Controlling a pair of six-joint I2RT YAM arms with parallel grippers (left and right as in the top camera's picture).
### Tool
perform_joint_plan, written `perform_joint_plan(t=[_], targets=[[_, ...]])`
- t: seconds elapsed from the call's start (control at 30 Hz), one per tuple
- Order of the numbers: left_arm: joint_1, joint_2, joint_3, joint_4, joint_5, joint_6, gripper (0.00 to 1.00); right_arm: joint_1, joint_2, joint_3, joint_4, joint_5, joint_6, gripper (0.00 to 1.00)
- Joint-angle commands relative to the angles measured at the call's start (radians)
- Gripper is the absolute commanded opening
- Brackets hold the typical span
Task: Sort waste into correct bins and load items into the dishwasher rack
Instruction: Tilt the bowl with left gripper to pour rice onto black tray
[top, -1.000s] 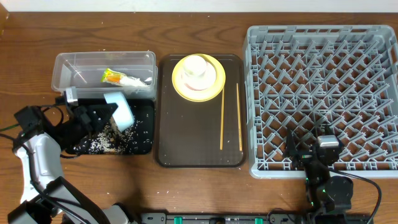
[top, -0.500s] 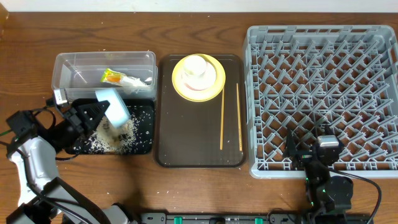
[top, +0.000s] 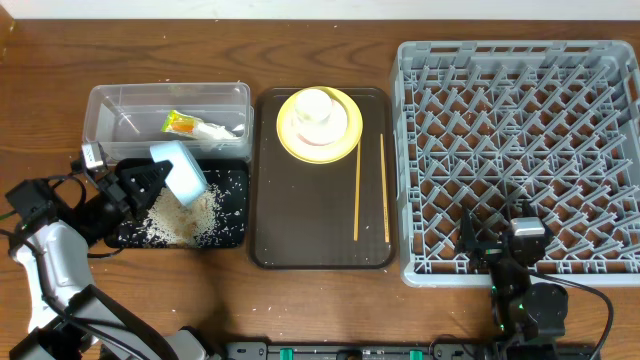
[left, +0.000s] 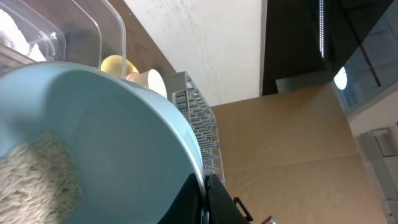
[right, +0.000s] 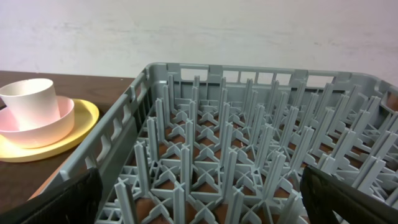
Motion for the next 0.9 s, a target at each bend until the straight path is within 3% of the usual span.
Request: perform_joint_plan(t=[0.0, 0.4, 0.53, 0.87], targets=[[0.004, 0.0, -0.001, 0.017, 0.027, -0.008, 0.06, -0.014, -0.002, -0.002, -0.004, -0.003, 0.003, 0.99], [-0.024, 0.0, -0.002, -0.05, 0.028, -0.056, 0.06, -0.014, -0.002, -0.002, -0.004, -0.003, 0.003, 0.99], [-0.005, 0.001, -0.002, 0.027, 0.028, -0.078, 0.06, -0.014, -0.002, -0.002, -0.004, -0.003, 0.003, 0.99], [-0.009, 0.001, -0.002, -0.01, 0.028, -0.144, 0.06, -0.014, -0.002, -0.002, -0.004, -0.003, 0.003, 0.99]])
